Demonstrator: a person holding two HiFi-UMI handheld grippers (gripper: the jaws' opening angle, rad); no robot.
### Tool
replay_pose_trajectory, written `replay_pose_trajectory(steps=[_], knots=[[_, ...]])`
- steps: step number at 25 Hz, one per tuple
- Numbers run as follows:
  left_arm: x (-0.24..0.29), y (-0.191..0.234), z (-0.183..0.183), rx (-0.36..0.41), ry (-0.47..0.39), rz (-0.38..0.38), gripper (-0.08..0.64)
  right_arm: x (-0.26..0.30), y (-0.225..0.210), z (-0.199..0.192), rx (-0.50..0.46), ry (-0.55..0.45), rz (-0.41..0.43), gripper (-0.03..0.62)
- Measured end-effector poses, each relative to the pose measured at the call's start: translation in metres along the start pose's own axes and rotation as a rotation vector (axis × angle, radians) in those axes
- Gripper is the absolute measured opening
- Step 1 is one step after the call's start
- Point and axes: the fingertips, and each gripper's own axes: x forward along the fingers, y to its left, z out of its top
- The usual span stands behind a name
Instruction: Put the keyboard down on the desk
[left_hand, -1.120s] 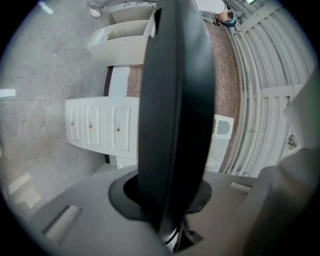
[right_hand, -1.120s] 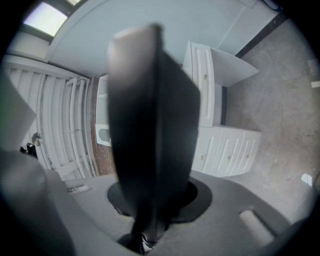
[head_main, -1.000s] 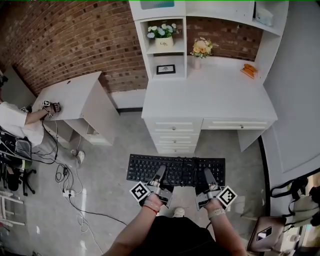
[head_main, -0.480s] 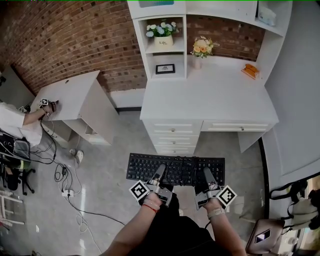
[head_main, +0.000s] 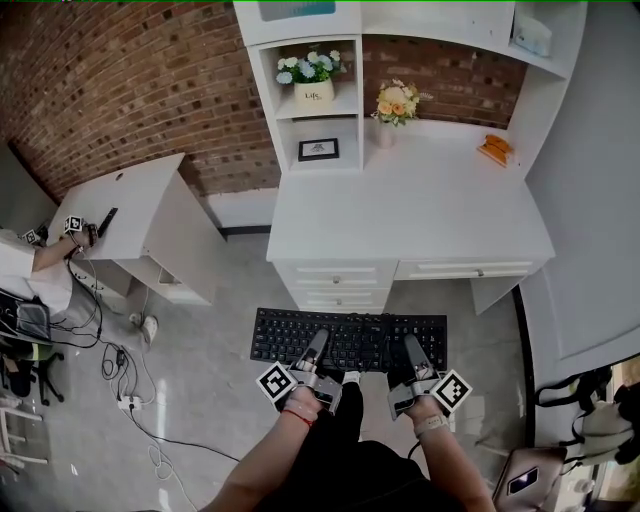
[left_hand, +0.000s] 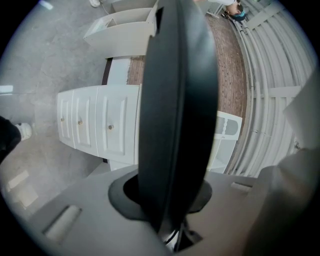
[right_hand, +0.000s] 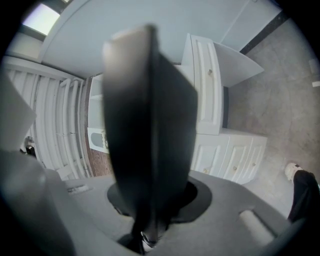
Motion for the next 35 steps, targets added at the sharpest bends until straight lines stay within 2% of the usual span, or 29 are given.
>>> replay_pose_trajectory(steps=[13, 19, 30, 35], knots=[[0.101, -0.007, 0.028, -0.016, 0.030, -0.010, 0.069, 0.086, -0.001, 0.053, -0.022, -0.019, -0.014, 0.072], [0.143, -0.003, 0.042, -0.027, 0.053, -0.004, 0.071, 0.121, -0.006, 0.071, -0.002, -0.037, -0.025, 0.072], [0.202, 0.012, 0.065, -0.021, 0.116, 0.031, 0.075, 0.174, -0.025, 0.093, 0.023, -0.073, -0.043, 0.071], [0.225, 0.013, 0.067, 0.006, 0.187, 0.039, 0.075, 0.189, -0.027, 0.104, 0.040, -0.102, -0.056, 0.071]])
